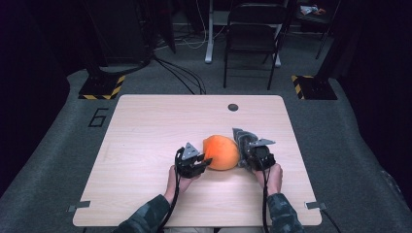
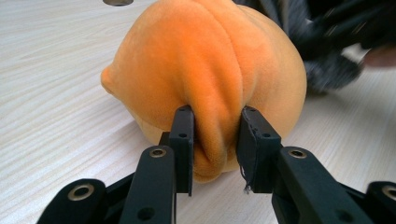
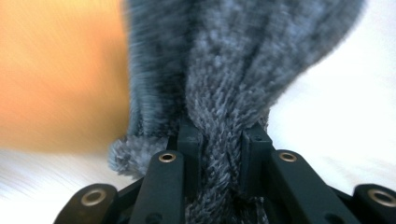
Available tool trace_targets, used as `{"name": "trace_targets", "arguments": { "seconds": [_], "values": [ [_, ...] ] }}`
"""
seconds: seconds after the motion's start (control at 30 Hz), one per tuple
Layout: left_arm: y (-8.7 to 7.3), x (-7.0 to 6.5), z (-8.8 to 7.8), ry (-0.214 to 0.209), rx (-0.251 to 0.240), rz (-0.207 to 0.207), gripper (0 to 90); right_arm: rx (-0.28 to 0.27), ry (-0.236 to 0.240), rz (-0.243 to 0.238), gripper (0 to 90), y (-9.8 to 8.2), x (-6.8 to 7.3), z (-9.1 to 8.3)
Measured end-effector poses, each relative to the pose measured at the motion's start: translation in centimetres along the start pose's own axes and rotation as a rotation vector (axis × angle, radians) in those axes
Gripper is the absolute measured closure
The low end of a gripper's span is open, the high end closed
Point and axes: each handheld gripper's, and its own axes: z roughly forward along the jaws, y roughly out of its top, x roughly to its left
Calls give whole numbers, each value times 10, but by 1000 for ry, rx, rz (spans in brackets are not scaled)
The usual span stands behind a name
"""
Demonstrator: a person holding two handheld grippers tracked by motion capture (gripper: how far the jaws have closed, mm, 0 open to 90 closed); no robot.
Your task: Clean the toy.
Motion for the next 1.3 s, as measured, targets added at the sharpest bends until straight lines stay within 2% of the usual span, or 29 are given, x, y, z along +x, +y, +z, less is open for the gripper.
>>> {"name": "trace_targets", "arguments": {
  "seconds": [0.07, 0.13, 0.17, 0.23, 0.3, 0.33, 0.4, 0.43, 0.5, 0.57, 0.63, 0.73, 0.87, 0.9, 1.0, 1.1, 1.17, 1.2, 1.27, 1.3],
  "values": [
    [0, 0, 0, -2, 0, 2, 679, -72, 48, 11, 742, 10, 0, -16],
    [0, 0, 0, -2, -2, -1, 669, -100, 89, -11, 743, 17, 9, -23],
    [0, -1, 0, -5, -4, -10, 659, -89, 104, -32, 743, 20, 16, -23],
    [1, 1, -1, 6, 17, 33, 586, -41, 113, -84, 739, 19, 30, -13],
    [-1, -1, -4, 21, 49, 87, 481, 21, 84, -145, 737, 16, 37, -2],
    [-4, -3, -5, 36, 56, 118, 451, 3, 86, -133, 736, 14, 36, 0],
    [-8, -6, -4, 63, 87, 180, 431, 3, 92, -120, 734, 13, 32, 0],
    [-9, -6, -3, 67, 81, 185, 435, 6, 90, -106, 733, 13, 31, 0],
    [-9, -6, 1, 56, 60, 169, 495, 0, 89, -108, 731, 11, 31, 1],
    [-11, -8, 5, 61, 34, 169, 591, 1, 73, -120, 730, 11, 32, 1],
    [-10, -8, 7, 56, 15, 151, 683, 3, 54, -121, 729, 12, 33, 1],
    [-8, -7, 6, 36, 3, 124, 754, 2, 57, -105, 729, 13, 29, -1],
    [-5, -5, 3, 15, -8, 99, 782, -5, 75, -73, 726, 18, 23, -7],
    [-5, -5, 2, 12, -14, 89, 785, -15, 73, -82, 726, 21, 22, -10],
    [-3, -7, -1, -13, -14, 75, 789, -70, 102, -70, 724, 29, 23, -25],
    [-2, -12, -5, -42, -19, 61, 790, -137, 164, -69, 722, 39, 34, -39],
    [-1, -15, -7, -49, -22, 76, 790, -160, 198, -77, 720, 43, 46, -43],
    [-1, -16, -8, -53, -23, 66, 790, -148, 211, -89, 718, 44, 51, -42],
    [-1, -16, -9, -55, -5, 91, 790, -115, 186, -124, 715, 41, 59, -34],
    [-2, -16, -8, -51, -8, 82, 790, -107, 170, -137, 714, 39, 60, -29]
  ]
}}
